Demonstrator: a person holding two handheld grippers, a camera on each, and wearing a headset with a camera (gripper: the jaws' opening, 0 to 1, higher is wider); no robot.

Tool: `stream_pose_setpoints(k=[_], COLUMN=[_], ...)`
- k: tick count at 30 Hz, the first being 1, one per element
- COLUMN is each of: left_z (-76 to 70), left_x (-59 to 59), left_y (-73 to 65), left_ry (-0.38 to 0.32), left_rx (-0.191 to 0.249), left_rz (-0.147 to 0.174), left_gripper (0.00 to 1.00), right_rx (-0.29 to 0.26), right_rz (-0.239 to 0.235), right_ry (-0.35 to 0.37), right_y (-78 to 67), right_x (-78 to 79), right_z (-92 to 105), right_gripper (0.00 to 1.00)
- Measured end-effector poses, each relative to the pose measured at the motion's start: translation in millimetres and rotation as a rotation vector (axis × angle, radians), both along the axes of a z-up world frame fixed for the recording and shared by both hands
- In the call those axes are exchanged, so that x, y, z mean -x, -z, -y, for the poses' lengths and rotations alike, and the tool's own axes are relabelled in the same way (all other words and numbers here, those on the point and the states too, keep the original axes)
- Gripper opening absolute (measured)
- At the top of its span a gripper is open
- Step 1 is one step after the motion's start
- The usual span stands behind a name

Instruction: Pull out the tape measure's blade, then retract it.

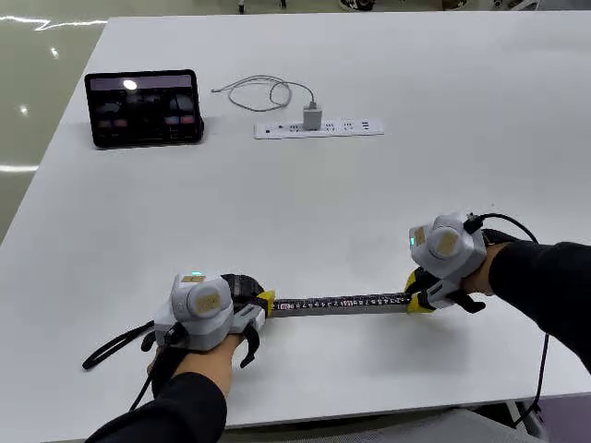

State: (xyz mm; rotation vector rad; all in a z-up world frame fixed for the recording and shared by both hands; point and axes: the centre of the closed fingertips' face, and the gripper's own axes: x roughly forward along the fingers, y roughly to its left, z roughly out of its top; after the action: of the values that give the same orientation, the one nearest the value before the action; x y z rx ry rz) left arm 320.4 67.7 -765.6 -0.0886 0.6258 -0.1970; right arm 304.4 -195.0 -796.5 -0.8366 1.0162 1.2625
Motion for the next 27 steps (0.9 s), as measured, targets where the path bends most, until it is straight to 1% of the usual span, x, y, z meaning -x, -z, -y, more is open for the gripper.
stream_pose_setpoints(k=[8,18,27], left_z=[0.2,0.4,1.2], left_x=[-0.3,0.2,0.2], left_y=[0.5,1.0,1.4], left_ry=[0.001,0.003,0.004], left_rx=[-0.003,-0.005,-0.008], left_rz=[0.0,-0.003,-0.005], left_gripper=[0.63,0.63,0.63], right_rx=[0.016,0.018,0.01], right_rz=[0.004,0.005,0.006], right_ry=[-0.01,-0.016,-0.017], right_y=[-0.3,0.3,0.3], right_x=[0.2,-0.3,-0.5], right_z=[-3.4,-7.7,-13.5], right_gripper=[0.11,0.11,0.11])
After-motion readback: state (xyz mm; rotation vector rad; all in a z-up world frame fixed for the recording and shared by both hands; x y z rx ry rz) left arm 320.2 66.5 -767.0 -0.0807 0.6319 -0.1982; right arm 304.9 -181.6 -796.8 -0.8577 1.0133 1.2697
